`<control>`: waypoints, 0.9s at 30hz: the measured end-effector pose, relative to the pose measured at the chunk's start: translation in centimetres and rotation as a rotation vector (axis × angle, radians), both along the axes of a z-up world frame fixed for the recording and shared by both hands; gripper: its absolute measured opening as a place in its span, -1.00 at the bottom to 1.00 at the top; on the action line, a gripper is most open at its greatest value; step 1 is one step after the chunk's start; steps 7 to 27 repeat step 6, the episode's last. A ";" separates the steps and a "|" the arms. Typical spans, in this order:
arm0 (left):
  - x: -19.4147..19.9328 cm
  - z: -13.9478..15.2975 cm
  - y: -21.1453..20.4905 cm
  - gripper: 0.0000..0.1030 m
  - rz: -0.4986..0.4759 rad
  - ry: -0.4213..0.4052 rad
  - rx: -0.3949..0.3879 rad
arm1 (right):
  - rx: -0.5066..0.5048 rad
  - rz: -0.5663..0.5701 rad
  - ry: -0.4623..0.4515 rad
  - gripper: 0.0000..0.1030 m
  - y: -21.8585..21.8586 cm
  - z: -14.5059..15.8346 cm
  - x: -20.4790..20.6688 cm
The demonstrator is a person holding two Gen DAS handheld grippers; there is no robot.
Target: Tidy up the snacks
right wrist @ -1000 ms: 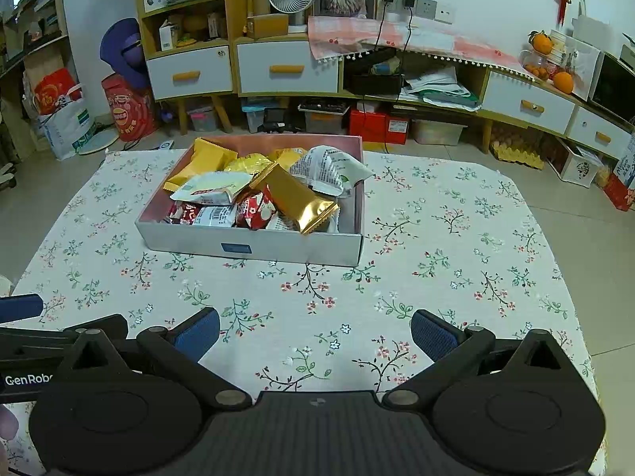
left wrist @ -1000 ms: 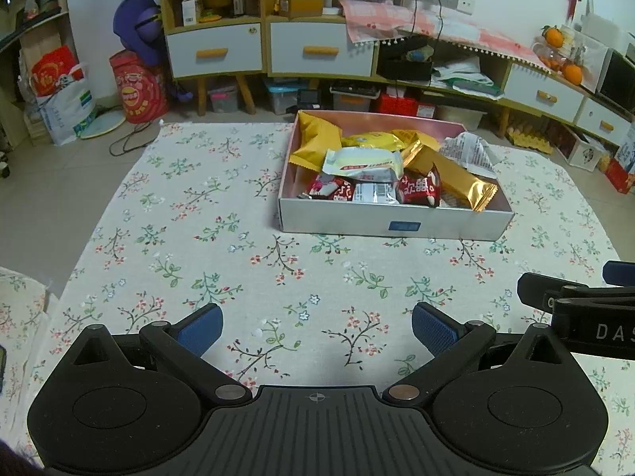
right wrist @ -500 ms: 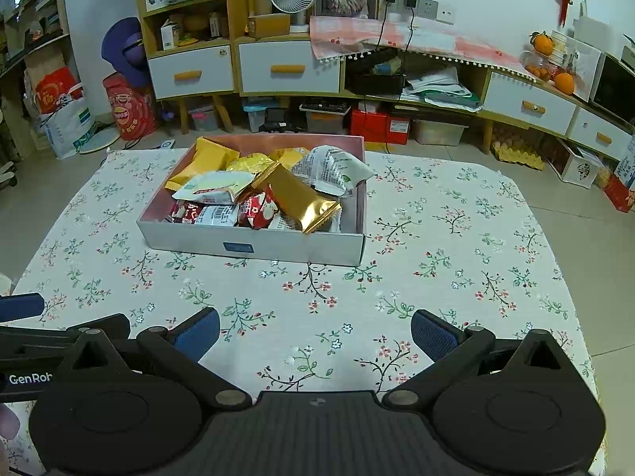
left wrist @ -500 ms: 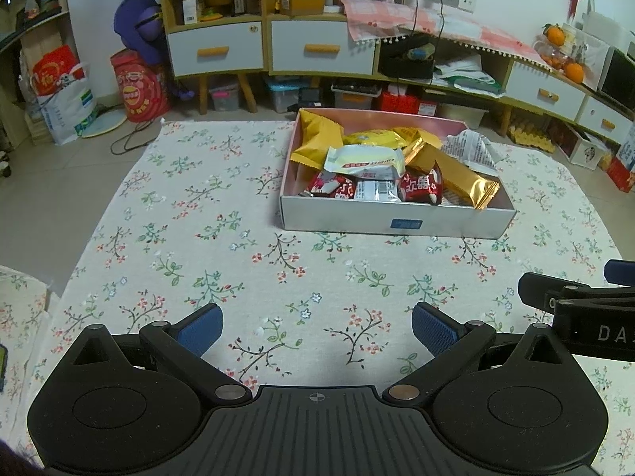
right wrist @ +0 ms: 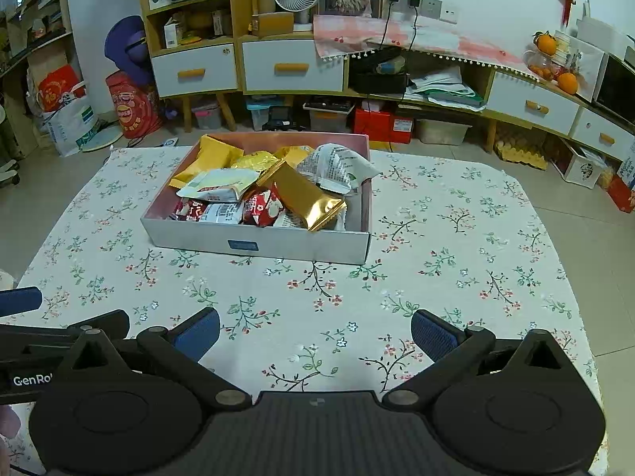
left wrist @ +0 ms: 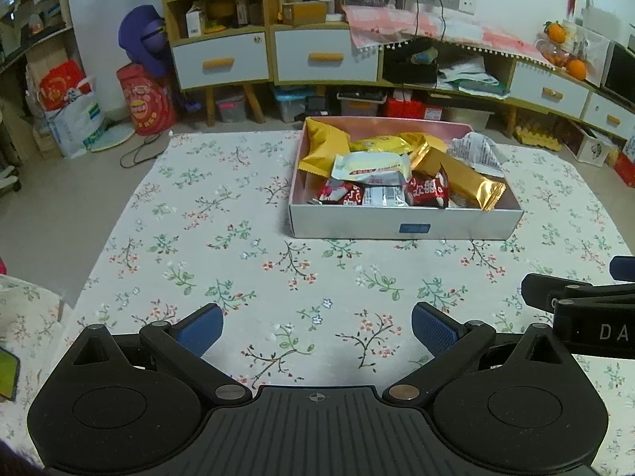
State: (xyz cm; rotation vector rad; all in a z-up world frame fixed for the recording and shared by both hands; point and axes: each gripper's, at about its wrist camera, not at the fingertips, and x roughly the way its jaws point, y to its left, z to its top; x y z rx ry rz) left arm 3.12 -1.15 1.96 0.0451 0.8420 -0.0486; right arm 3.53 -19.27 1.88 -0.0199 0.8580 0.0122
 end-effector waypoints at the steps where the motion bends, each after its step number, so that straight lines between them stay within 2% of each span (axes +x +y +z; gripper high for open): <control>1: 0.0 0.0 0.0 0.98 0.002 0.001 -0.003 | 0.000 -0.001 -0.001 0.48 0.0 0.0 0.0; 27: 0.4 0.0 0.1 0.98 0.000 0.015 -0.019 | 0.008 -0.009 -0.002 0.48 -0.2 0.1 0.2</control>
